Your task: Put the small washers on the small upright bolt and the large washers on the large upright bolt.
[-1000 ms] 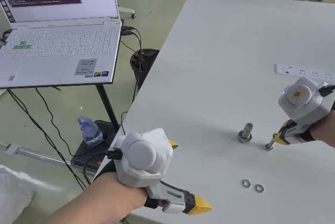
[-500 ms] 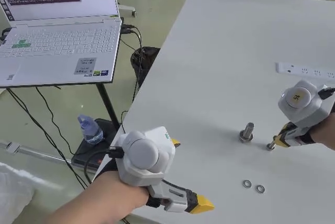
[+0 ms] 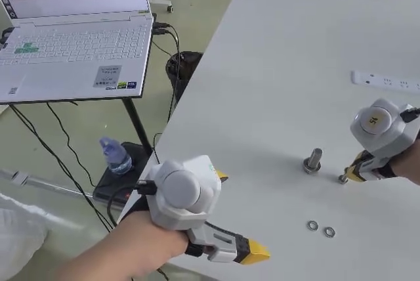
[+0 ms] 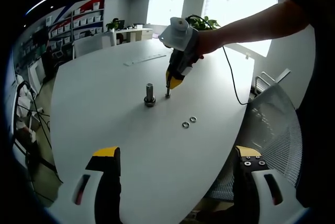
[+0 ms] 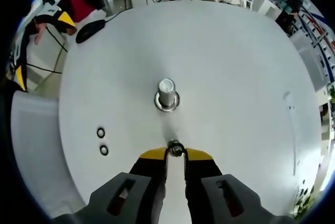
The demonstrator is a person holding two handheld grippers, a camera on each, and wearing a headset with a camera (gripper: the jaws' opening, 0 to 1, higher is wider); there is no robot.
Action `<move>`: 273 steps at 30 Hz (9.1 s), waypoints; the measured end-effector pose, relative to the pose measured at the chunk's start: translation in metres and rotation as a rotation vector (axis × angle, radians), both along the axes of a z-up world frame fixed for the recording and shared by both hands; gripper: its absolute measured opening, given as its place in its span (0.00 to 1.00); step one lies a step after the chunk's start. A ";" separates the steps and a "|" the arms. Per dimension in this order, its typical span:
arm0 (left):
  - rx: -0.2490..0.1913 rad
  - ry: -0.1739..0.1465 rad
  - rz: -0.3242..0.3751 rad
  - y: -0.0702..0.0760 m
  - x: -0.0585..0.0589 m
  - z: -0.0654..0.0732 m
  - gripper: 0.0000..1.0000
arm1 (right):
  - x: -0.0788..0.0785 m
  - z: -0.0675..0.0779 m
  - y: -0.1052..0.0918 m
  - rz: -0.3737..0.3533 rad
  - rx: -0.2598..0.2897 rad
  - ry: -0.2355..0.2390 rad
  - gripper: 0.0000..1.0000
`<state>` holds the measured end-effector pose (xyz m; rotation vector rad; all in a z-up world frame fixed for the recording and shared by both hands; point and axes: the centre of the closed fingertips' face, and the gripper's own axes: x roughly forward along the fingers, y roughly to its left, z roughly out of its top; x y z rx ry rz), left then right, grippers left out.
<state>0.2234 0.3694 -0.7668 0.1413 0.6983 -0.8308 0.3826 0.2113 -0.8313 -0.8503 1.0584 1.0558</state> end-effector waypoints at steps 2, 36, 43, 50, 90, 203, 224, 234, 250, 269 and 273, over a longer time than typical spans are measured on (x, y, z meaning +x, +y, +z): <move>0.002 0.000 0.000 0.001 0.001 -0.001 0.89 | 0.000 -0.002 0.000 0.000 0.003 0.003 0.13; 0.000 0.031 0.004 0.000 -0.002 -0.010 0.88 | 0.001 -0.027 -0.004 0.036 -0.035 0.015 0.13; 0.005 0.032 0.000 0.001 -0.002 -0.010 0.87 | -0.001 -0.027 -0.002 0.036 -0.034 0.013 0.13; 0.005 0.032 0.001 0.001 -0.002 -0.010 0.87 | -0.001 -0.027 -0.002 0.034 -0.029 0.019 0.13; -0.001 0.019 0.004 0.000 -0.009 -0.004 0.87 | 0.003 -0.014 -0.003 0.033 0.000 0.036 0.31; 0.026 0.010 -0.028 -0.002 -0.023 0.013 0.93 | -0.110 -0.039 0.015 0.084 0.045 0.072 0.28; 0.031 0.000 -0.029 0.001 -0.019 0.009 0.92 | -0.109 -0.046 0.016 0.097 0.017 0.034 0.23; 0.039 0.010 -0.037 -0.001 -0.018 0.006 0.91 | -0.112 -0.046 0.017 0.102 -0.005 0.039 0.19; 0.040 0.019 -0.041 -0.002 -0.018 0.004 0.89 | -0.108 -0.046 0.016 0.087 -0.022 0.036 0.13; 0.056 -0.007 -0.041 -0.003 -0.011 0.003 0.89 | -0.107 -0.045 0.015 0.032 0.020 0.067 0.13; 0.058 -0.021 -0.037 -0.002 -0.009 0.002 0.90 | -0.104 -0.044 0.011 0.015 0.026 0.072 0.13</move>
